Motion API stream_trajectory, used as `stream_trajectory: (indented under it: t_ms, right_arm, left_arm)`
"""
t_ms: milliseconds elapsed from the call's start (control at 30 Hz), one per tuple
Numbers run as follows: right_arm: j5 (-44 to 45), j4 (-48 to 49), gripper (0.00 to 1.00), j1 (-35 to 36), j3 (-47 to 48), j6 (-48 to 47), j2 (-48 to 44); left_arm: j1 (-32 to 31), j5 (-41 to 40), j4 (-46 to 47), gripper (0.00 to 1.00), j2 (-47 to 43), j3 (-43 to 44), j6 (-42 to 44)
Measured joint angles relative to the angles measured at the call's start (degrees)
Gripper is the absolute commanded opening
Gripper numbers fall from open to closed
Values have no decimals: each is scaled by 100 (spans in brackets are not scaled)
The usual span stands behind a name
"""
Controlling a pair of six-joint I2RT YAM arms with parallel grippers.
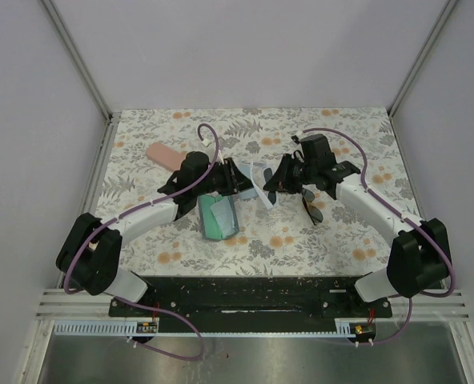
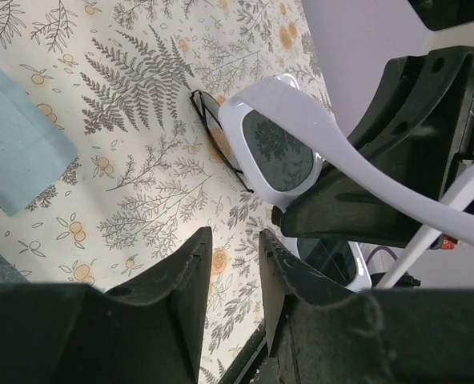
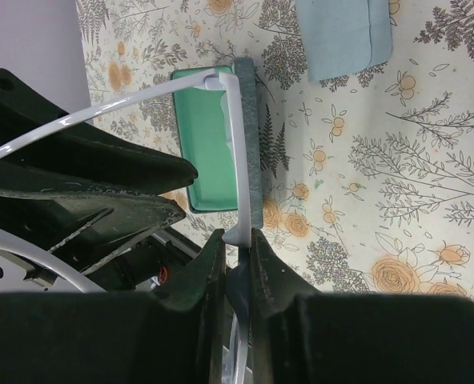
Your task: Organize the sunglasses
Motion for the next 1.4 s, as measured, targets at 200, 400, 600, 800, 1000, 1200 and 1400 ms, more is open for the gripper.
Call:
stream_trajectory:
  t_ms: [200,400,600,800,1000,1200,1400]
  right_arm:
    - [31,-2,0,0,-4,46,-24]
    - [83,2,0,0,-22,179,42]
    - [103,17,0,0,-22,289,125]
    - [101,105,0,0,-22,343,125]
    - [105,107,0,0,-22,350,125]
    - [111,105,0,0,-22,348,125]
    - [107,105,1,2,-22,348,129]
  left_arm:
    - [0,-92,17,34,-144,-101,-28]
    - [-11,-101,197,33,-704,-382,-76]
    - [-149,-39,876,30,-723,-616,-435]
    - [-240,0,1067,26,-352,-570,-603]
    - [-254,-74,1043,27,-297,-542,-673]
    - [-251,-527,730,32,-1123,-1082,-557]
    - [-260,-505,763,45,-1639,-1274,-501]
